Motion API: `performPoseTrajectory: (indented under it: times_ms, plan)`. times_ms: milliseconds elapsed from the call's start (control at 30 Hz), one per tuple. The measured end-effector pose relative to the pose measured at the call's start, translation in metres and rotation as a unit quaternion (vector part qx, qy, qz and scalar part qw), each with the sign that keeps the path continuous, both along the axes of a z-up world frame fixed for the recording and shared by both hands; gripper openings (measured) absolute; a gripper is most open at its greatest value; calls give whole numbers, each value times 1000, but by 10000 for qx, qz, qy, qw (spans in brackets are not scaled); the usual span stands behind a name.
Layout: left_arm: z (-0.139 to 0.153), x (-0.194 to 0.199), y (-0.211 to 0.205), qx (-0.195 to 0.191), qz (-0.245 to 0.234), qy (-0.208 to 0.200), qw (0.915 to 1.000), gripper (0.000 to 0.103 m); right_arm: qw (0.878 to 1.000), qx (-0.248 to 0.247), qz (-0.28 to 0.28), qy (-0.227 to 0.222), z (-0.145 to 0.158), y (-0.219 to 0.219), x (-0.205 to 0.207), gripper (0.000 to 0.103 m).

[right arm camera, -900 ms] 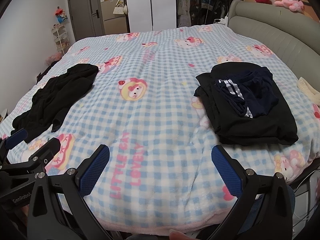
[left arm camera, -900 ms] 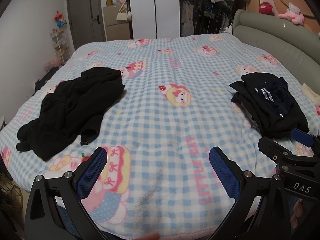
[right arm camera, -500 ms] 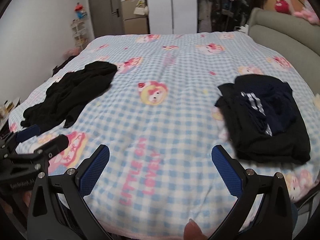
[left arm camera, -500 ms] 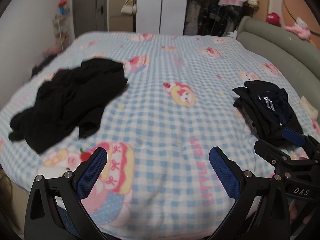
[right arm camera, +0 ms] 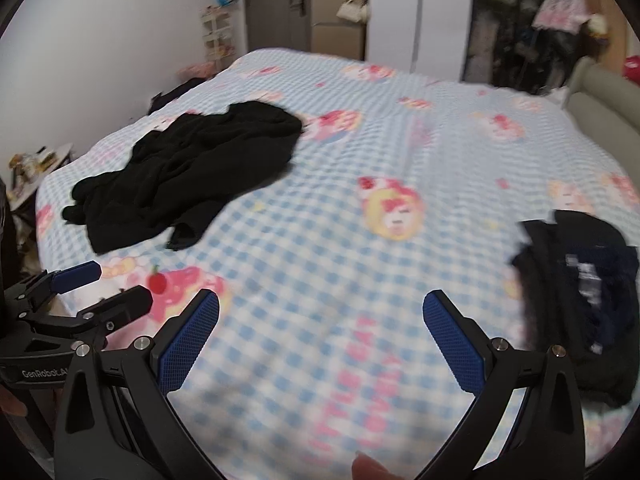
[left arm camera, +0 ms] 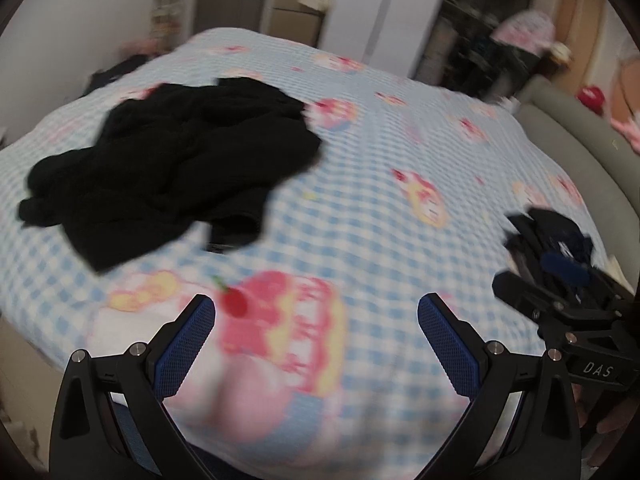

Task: Fold clothes

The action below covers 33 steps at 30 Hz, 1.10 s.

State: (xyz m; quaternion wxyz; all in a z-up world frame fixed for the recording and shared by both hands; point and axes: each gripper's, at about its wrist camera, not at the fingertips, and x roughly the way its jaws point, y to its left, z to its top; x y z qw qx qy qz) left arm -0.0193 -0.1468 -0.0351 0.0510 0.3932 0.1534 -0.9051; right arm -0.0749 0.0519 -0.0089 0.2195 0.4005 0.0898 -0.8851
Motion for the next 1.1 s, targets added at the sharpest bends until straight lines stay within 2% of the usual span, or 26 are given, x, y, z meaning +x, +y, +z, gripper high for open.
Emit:
performPoseTrajectory:
  times_ms: [100,167,333,533,567,633,700,733,767,800,833,867,900,967,1100]
  plan:
    - [-9,-1,-51,140,635,-6,9979,94,9986,125,478,-209,-13,-42,-16,103]
    - [-20,-6,-92,253,1091,-147,9936,80,9962,218,793,-304,-22,-72,-25,103]
    - [-51,-19,-164,332,1798,-487,9819,82,9890,342,1346,-510,-48,-149,-50,100]
    - [-95,-52,-212,814,1861,-947,9746,88,9826,661,1512,-851,-104,-218,-85,97]
    - [-101,-59,-215,895,1812,-990,9744,92,9820,726,1495,-899,-113,-225,-91,97]
    - [-111,-73,-219,1057,1676,-1060,9744,94,9799,865,1465,-1041,-132,-239,-104,97]
    - [-113,-84,-217,1126,1529,-1000,9767,94,9743,930,1443,-1457,-153,-247,-115,88]
    - [-113,-88,-216,1106,1485,-967,9779,84,9731,872,1411,-1599,-159,-248,-121,87]
    - [-110,-90,-214,957,1527,-965,9789,59,9742,778,1367,-1617,-158,-246,-124,75]
    - [-107,-91,-212,797,1577,-965,9795,46,9756,718,1335,-1590,-153,-242,-126,60]
    - [-102,-90,-211,750,1565,-839,9813,28,9771,679,1308,-1537,-148,-238,-128,50]
    - [-97,-89,-210,860,1488,-688,9827,24,9787,632,1293,-1462,-141,-233,-129,36]
    - [-92,-88,-206,829,1438,-613,9842,22,9804,562,1278,-1392,-134,-227,-130,26]
    - [-81,-86,-200,736,1346,-479,9870,19,9833,427,1231,-1271,-120,-214,-130,13]
    - [-64,-78,-180,705,1081,-242,9913,18,9903,274,1116,-778,-89,-190,-117,8]
